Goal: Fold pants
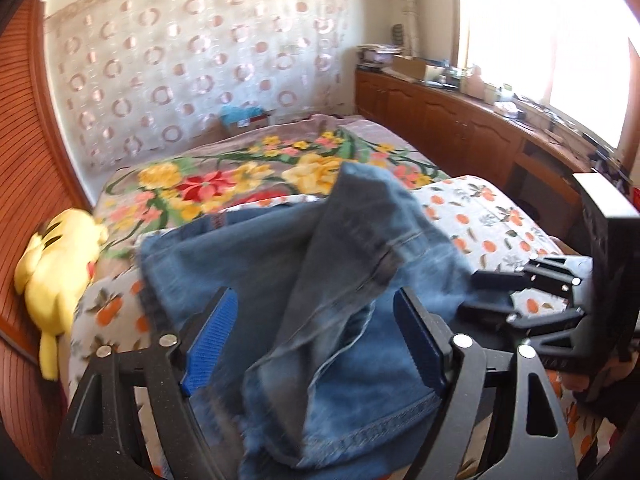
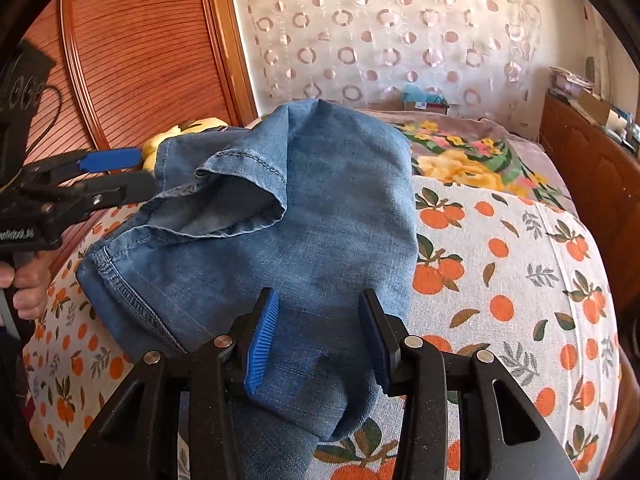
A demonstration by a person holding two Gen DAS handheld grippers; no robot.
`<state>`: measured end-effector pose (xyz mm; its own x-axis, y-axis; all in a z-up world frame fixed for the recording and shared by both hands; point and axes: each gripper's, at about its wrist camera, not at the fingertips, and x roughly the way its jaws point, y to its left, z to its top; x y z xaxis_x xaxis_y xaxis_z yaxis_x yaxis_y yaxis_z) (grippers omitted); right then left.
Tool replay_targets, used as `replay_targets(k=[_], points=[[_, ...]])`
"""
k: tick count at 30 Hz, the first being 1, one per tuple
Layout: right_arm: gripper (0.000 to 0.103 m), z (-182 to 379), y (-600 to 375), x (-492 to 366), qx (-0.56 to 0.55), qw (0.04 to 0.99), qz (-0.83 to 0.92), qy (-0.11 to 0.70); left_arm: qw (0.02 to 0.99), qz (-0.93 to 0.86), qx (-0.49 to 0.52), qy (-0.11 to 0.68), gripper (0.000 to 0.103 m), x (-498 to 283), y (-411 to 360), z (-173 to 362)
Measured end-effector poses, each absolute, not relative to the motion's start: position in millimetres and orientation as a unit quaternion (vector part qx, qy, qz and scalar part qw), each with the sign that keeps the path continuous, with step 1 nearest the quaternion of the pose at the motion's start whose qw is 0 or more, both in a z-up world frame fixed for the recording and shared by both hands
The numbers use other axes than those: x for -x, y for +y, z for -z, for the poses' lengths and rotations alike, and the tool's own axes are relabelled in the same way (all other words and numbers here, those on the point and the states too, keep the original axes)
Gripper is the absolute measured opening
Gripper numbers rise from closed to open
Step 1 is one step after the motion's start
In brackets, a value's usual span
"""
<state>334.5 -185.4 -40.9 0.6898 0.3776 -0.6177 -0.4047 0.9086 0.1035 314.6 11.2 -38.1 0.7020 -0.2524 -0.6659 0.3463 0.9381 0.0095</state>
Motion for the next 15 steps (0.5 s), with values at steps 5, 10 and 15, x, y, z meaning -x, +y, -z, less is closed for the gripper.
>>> replay_targets(k=[5,10,15], points=[[0.045,49.3,-199.6,-335.0,0.008,0.918,-0.221,0.329,0.898,0.194,-0.073,0.388,0.064,-340.2,-12.7,49.6],[0.045,57.9,-206.4,-338.4,0.002,0.918,-0.223,0.326,0.897,0.189,-0.087,0.390,0.038,-347.3,-23.3,54.2],[0.045,60.5,-203.7,-335.3,0.018,0.922,-0.221,0.317,0.906,0.170,-0.044,0.386,0.015,-354.7,4.1,45.3]])
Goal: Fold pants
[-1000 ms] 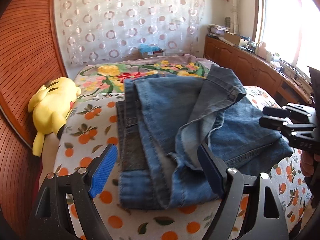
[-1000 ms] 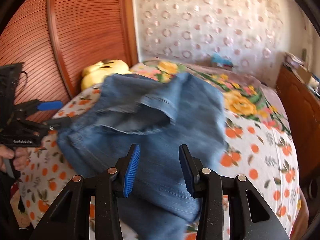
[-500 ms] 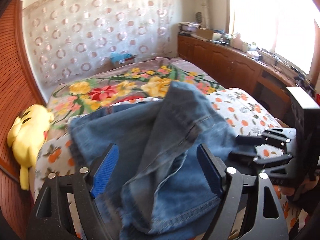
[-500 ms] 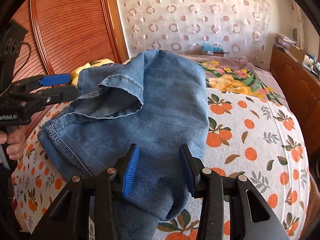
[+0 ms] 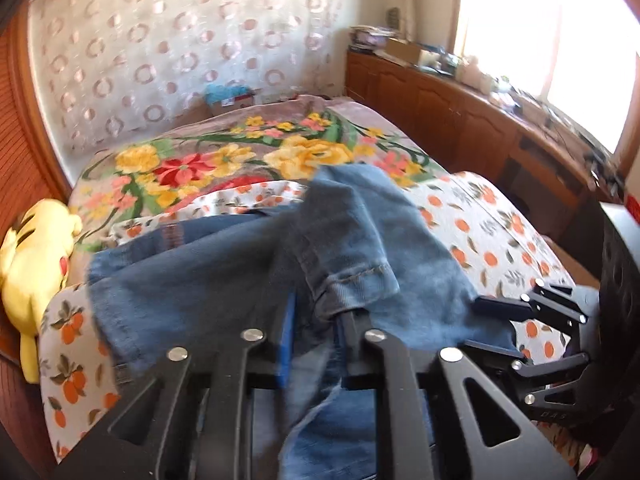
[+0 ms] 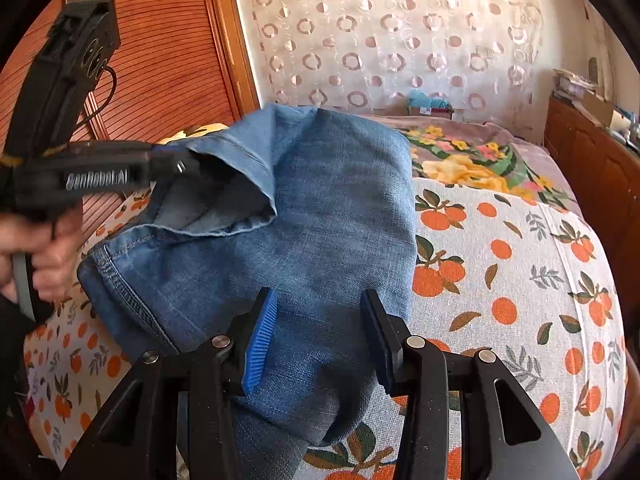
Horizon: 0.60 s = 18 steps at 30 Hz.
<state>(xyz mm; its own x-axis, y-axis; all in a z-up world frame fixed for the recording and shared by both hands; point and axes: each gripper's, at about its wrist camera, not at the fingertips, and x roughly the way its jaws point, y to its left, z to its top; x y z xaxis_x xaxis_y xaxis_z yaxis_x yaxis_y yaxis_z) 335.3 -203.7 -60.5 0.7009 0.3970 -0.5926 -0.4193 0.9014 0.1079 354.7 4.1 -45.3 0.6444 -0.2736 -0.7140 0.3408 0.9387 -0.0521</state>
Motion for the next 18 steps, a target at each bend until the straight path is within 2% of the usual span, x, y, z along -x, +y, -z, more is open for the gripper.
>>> replay_targets(k=[3,8,14,18], points=[[0.045,61.8,-205.4,-335.2,0.015,0.921,-0.226,0.317,0.917,0.142,-0.022,0.373,0.009,-356.1,31.2,34.2],[0.045,62.5,-205.8,-336.7,0.011,0.920,-0.229,0.318,0.927,0.111,-0.006,0.358,0.009,-361.2,64.3,19.5],[0.045,63.5,-204.4,-336.6,0.015,0.921,-0.228,0.317,0.921,0.099,-0.016,0.375,0.009,-371.2,70.9,34.9],[0.045,63.6,-205.5,-337.9,0.009,0.919,-0.230,0.320,0.916,0.097,-0.012,0.389,0.016,-365.9,78.3,46.7]])
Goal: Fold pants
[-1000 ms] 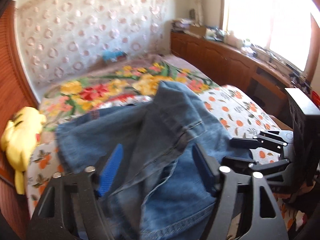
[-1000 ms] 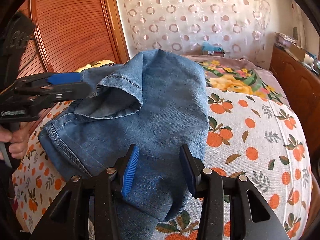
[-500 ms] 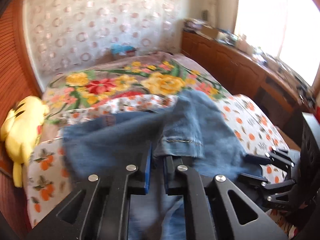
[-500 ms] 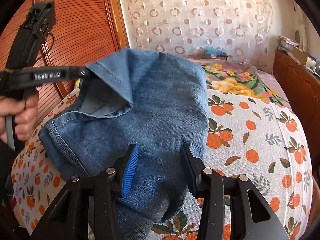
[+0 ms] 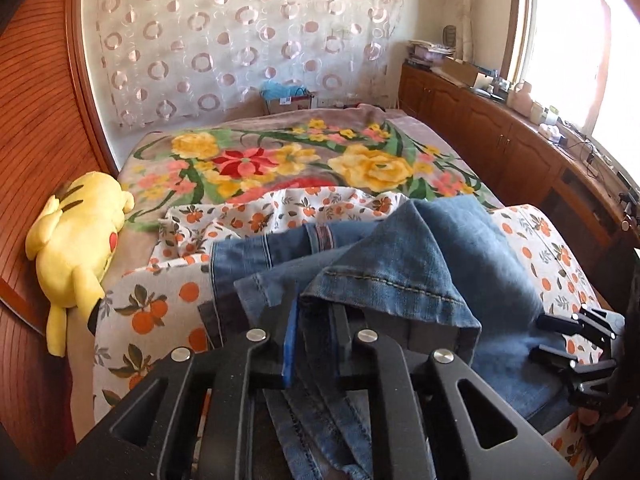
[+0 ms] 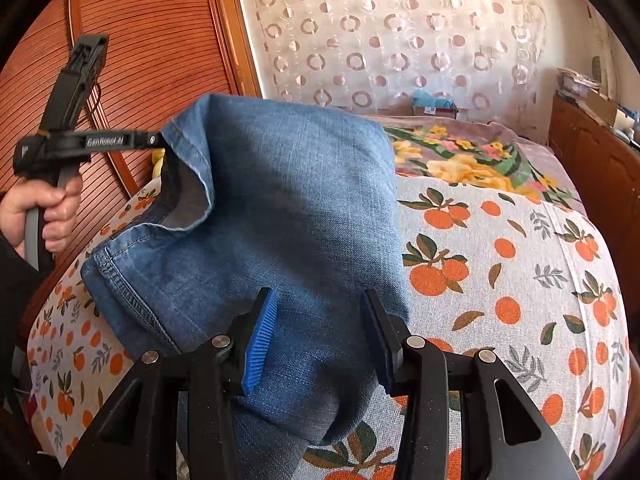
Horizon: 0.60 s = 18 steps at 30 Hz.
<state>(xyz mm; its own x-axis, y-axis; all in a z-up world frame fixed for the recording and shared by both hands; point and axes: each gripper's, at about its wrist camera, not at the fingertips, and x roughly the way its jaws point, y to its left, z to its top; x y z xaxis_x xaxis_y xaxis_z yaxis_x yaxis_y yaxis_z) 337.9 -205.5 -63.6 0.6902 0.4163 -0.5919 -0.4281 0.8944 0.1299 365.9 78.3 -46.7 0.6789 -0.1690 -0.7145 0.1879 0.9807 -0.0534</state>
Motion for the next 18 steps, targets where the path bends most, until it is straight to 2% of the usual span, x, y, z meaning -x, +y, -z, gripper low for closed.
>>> replay_targets(k=[4,6,8,18], points=[[0.045,63.0,-204.4,-338.8,0.011,0.920,-0.228,0.319,0.916,0.093,-0.012,0.391,0.031,-351.1,82.3,51.1],[0.045,63.1,-204.3,-339.1,0.012,0.920,-0.227,0.319,0.915,0.090,-0.015,0.392,0.043,-341.9,81.8,52.7],[0.045,63.2,-204.3,-339.1,0.013,0.920,-0.227,0.319,0.915,0.088,-0.017,0.394,0.047,-334.3,80.0,54.2],[0.045,63.7,-205.7,-339.3,0.015,0.920,-0.225,0.319,0.907,0.153,-0.010,0.391,0.048,-289.1,52.1,62.0]])
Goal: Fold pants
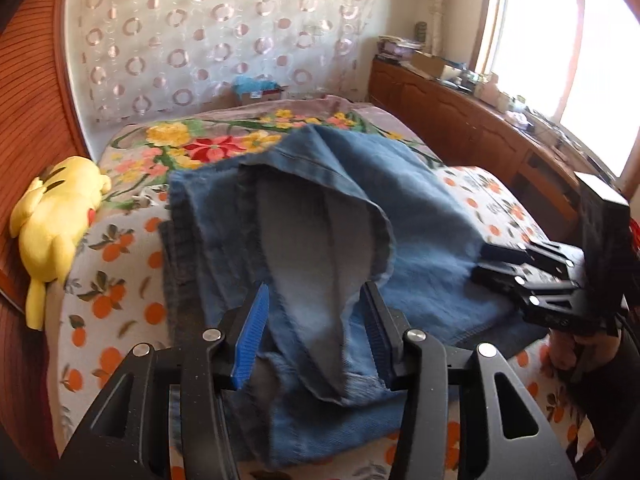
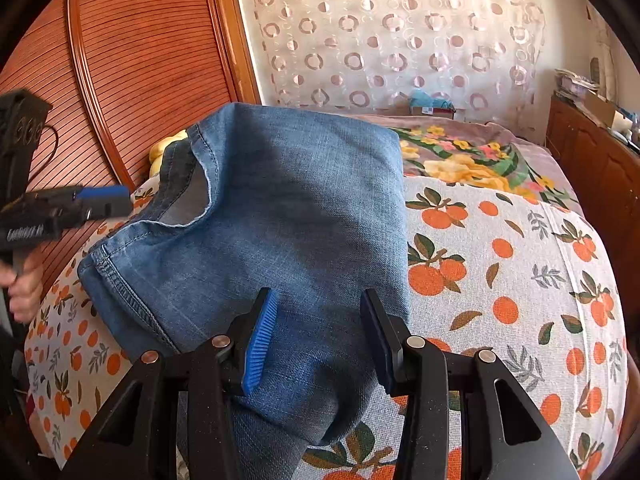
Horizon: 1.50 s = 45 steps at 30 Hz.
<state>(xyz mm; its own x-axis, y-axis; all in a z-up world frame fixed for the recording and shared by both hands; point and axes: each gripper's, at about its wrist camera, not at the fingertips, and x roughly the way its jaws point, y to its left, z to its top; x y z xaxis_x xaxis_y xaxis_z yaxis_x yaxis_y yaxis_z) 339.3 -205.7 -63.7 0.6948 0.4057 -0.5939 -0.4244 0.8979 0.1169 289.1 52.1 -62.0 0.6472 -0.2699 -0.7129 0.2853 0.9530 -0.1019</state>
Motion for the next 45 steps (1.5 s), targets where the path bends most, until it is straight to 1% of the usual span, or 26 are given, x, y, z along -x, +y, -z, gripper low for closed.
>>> replay_targets(k=[2,4,5,7,10,11,12,14,19,20,24,31,32,34,36,38,44,45], points=[[0.045,63.8,-206.1,-338.7,0.015,0.921,-0.225,0.319,0.904,0.158,-0.024,0.397,0.048,-288.3,43.3,69.5],[0.045,63.8,-206.7,-338.1,0.017,0.921,-0.225,0.318,0.901,0.152,-0.031,0.406,0.045,-290.7,40.0,75.3],[0.045,63.8,-207.1,-337.8,0.018,0.921,-0.225,0.318,0.899,0.152,-0.030,0.410,0.043,-291.4,39.4,78.4],[0.045,63.9,-207.6,-337.9,0.017,0.921,-0.225,0.318,0.897,0.147,-0.020,0.415,0.043,-292.3,40.7,84.0],[0.046,64.3,-209.1,-339.1,0.011,0.919,-0.227,0.322,0.898,0.145,-0.007,0.416,0.037,-291.7,43.8,87.6],[0.046,64.3,-209.4,-339.6,0.009,0.919,-0.227,0.323,0.899,0.146,-0.006,0.413,0.031,-289.9,44.4,87.3],[0.047,64.2,-209.5,-340.4,0.009,0.919,-0.227,0.324,0.899,0.148,-0.003,0.412,0.023,-287.3,43.9,88.1],[0.047,63.8,-209.4,-340.8,0.010,0.919,-0.226,0.323,0.897,0.159,0.007,0.411,0.015,-282.2,43.2,87.6],[0.047,63.7,-209.7,-340.8,0.010,0.919,-0.226,0.324,0.910,0.163,0.011,0.381,0.013,-263.6,44.1,70.8],[0.047,63.6,-209.0,-340.3,0.014,0.919,-0.223,0.324,0.912,0.161,0.015,0.376,0.010,-260.2,45.6,66.8],[0.047,58.5,-203.9,-335.2,0.036,0.920,-0.208,0.330,0.917,0.157,0.027,0.365,0.007,-248.7,57.1,56.1],[0.047,47.8,-205.7,-321.6,0.046,0.918,-0.212,0.331,0.914,0.160,0.038,0.372,0.008,-247.1,62.8,59.6],[0.047,48.0,-205.9,-319.5,0.048,0.918,-0.211,0.331,0.912,0.160,0.039,0.375,0.013,-248.3,61.7,61.6],[0.047,48.4,-206.8,-314.8,0.050,0.919,-0.210,0.331,0.911,0.155,0.034,0.382,0.020,-250.6,58.8,66.0],[0.047,47.4,-208.9,-309.9,0.050,0.919,-0.210,0.331,0.908,0.151,0.028,0.390,0.032,-252.9,56.4,70.5],[0.047,46.8,-209.8,-306.8,0.049,0.919,-0.209,0.330,0.907,0.145,0.026,0.395,0.038,-256.3,55.5,74.4],[0.047,50.5,-213.8,-299.3,0.048,0.917,-0.211,0.336,0.902,0.151,0.021,0.405,0.040,-260.8,51.3,82.2],[0.047,52.1,-214.6,-298.8,0.045,0.916,-0.211,0.338,0.902,0.157,0.019,0.402,0.035,-259.2,49.8,82.3]])
